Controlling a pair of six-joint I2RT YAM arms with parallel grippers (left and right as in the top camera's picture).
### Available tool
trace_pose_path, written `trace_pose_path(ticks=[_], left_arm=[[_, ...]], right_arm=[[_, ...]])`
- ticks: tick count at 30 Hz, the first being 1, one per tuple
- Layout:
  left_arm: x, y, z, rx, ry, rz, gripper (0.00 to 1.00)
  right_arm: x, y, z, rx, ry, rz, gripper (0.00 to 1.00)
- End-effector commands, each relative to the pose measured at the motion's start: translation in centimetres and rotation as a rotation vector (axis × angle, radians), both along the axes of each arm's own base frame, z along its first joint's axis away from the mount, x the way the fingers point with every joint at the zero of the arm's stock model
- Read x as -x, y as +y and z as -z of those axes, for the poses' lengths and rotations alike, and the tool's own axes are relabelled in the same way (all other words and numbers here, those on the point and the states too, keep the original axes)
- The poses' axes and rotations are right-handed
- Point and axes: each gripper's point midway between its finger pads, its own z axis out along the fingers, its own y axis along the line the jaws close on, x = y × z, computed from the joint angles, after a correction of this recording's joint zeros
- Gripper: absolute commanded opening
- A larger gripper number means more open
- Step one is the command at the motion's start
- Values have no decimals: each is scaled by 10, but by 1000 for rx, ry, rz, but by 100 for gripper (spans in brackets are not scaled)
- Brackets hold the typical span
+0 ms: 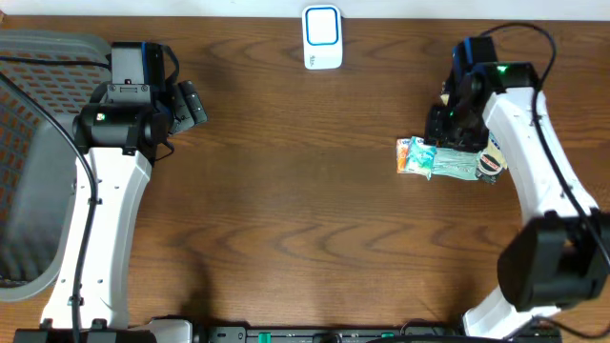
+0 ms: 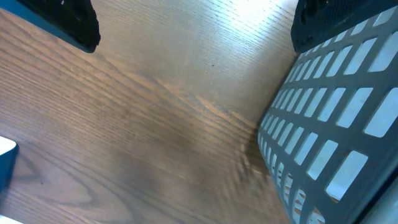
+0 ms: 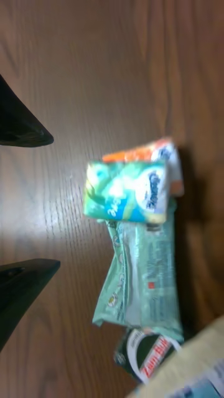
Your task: Scan the item barcode
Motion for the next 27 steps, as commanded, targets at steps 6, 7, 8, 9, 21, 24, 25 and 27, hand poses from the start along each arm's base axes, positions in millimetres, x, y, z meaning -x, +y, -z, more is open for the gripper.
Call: trace_pose_path(ticks=[6,7,8,9,21,24,25,27], left_arm=[[-1,3,-7,-7,-17,-13,98],[-1,3,-7,-8,-17,-13,98],[-1,3,-7,-8,-17,-13,98],[-1,3,-7,-7,-17,-13,98],[-1,3,-7,-7,-17,-13,98],[-1,3,-7,-8,-17,-13,98],[-1,3,-7,-8,-17,-13,98],[-1,3,-7,-8,-17,-13,98]], right_arm=[[46,34,-142,-68,-390,-136,88],[55,33,-151,-71,-415,-139,99],[65,32,-161,-75,-436,-141,99],[74,30,-168,-77,-453,-141,99],[158,-17,-210,133,-599,-204,99],[163,-20,-212,146,-617,-208,99],[164,-20,-212,145,-617,-208,99],[157,-16,-210,140,-635,-215,99]])
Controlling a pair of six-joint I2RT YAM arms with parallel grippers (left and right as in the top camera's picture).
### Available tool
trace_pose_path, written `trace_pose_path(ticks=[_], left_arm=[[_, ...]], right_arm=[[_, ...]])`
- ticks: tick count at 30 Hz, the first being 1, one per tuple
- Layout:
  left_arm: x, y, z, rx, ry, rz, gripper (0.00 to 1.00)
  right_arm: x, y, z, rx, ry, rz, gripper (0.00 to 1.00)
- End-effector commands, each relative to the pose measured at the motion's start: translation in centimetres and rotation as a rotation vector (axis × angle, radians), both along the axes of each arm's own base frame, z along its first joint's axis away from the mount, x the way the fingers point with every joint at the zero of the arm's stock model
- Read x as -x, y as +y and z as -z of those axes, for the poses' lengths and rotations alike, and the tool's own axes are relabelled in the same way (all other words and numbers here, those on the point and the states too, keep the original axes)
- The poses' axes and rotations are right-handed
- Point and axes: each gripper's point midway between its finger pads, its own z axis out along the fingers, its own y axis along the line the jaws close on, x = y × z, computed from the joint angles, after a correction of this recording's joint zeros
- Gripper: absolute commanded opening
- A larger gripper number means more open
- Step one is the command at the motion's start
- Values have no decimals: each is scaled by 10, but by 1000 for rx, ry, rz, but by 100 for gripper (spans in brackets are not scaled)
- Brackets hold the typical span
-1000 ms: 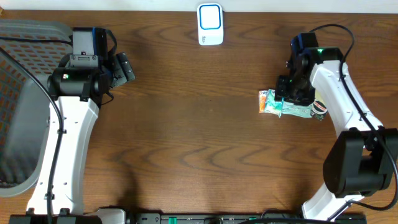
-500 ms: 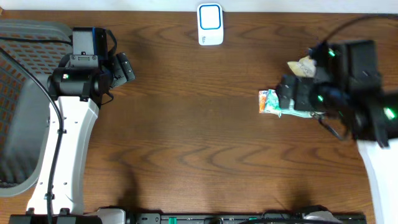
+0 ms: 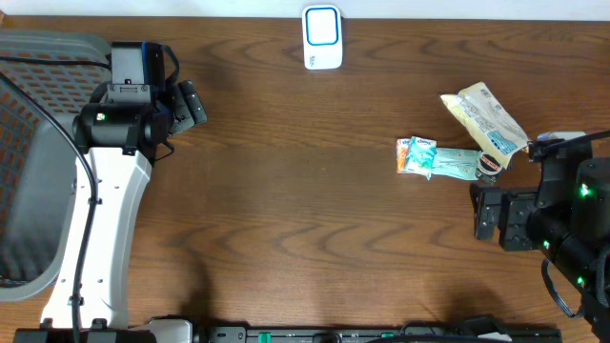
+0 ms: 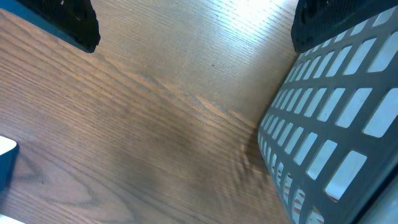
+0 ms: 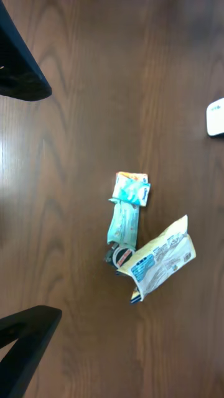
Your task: Scan the item barcode
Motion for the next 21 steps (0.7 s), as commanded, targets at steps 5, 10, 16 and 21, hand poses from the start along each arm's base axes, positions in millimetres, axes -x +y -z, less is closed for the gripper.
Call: trace_pose_path(ticks=[5,10,16,21], left_arm=[[-1,3,-7,-8,-17,-13,98],[-1,3,-7,-8,-17,-13,98],[-1,3,-7,-7,-17,-13,98],[-1,3,-7,-7,-17,-13,98]], right_arm=[[-45,5,9,5,-149,-1,99],[-74,13,29,-39,-315,-12,99],[-80,5,63,-64,-490,20,99],[-70,5,97,-114,-607,-12,99]])
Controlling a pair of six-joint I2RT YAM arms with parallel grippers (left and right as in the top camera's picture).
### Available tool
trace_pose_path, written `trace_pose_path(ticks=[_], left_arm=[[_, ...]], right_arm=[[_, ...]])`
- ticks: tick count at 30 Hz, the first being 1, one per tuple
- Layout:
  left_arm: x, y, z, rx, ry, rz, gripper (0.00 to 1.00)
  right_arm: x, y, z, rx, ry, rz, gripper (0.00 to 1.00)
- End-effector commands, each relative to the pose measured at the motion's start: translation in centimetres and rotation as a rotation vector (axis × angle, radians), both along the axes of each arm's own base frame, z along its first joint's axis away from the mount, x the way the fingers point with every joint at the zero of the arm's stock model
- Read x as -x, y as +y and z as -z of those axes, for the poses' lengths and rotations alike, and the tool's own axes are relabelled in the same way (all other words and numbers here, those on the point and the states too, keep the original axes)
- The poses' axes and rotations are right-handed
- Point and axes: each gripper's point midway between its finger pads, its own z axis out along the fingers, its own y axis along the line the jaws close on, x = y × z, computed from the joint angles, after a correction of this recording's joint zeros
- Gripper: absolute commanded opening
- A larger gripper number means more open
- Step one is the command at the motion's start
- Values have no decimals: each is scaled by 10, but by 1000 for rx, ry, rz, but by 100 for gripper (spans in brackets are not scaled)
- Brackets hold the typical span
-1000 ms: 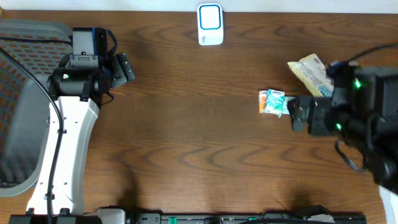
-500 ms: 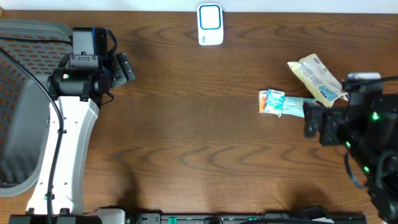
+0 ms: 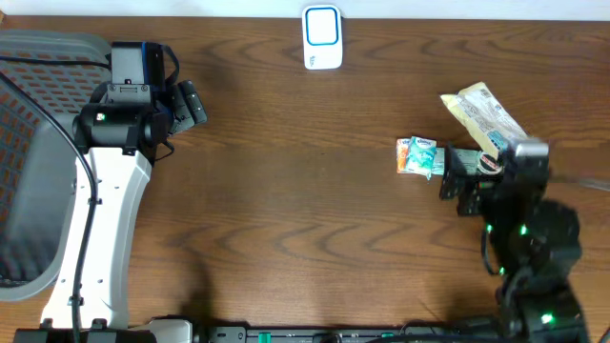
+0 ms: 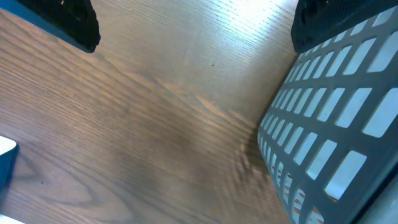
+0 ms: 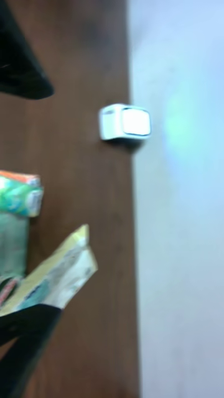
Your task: Scan the item barcode
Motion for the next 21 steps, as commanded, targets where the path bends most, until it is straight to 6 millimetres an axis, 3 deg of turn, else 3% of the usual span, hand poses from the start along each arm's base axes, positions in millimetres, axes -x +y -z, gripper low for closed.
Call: trace_pose_path(ticks=[1,12,21], left_arm=[[-1,3,-7,-7,-17,-13,98],[-1,3,-7,-8,-17,-13,98],[-1,3,-7,-8,-17,-13,98]], right_arm=[[9,2,27,-12,-43,-37,99],[24,-1,99,-23,-199,-30,99],[32,-3,126,-16,-118,-26,99]])
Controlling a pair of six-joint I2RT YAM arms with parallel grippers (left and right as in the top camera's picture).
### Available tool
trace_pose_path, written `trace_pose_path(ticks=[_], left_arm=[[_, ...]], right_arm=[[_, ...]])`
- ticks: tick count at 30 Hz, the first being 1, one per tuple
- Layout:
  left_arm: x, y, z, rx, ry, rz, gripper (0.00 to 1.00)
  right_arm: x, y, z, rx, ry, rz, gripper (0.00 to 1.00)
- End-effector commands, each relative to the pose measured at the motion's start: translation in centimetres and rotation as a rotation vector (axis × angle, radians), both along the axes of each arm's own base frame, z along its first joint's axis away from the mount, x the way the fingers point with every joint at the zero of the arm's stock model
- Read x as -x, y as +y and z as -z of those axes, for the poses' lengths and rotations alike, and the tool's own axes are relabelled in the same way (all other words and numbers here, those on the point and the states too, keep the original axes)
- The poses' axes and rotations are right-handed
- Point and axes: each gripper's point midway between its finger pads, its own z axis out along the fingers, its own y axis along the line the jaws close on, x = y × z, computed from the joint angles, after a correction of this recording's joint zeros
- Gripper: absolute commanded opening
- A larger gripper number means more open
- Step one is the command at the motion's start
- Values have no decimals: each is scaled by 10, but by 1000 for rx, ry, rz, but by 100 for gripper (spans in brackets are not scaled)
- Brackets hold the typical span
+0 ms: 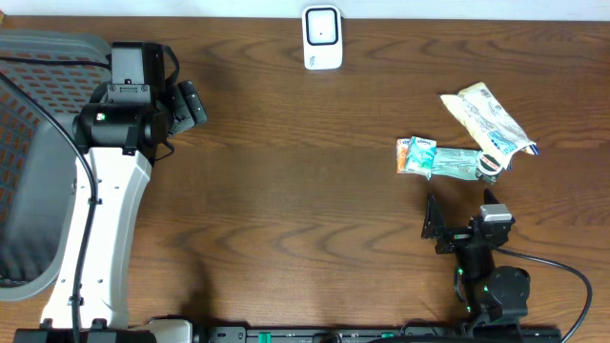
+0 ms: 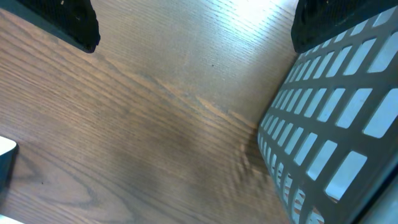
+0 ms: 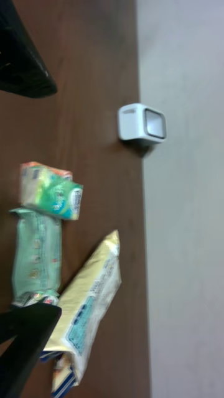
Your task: Scan the item barcode
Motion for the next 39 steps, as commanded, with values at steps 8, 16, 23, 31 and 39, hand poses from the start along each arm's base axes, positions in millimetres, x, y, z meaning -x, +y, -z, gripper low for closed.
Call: trace_pose_path(ticks=[8,16,23,31,39], left_arm=[[-1,3,-7,-7,-17,-13,98],[-1,3,-7,-7,-17,-13,98],[-1,3,-7,-7,-17,-13,98],[-1,3,-7,-7,-17,-13,98],[2,-2,-13,-6,-34,0,98]], right_arm=[[3,0,2,6,4,-3,99],[3,0,2,6,5,-2,99],[3,0,2,6,4,-2,99],[3,0,2,6,4,-2,99],[3,0,2,6,5,-2,99]])
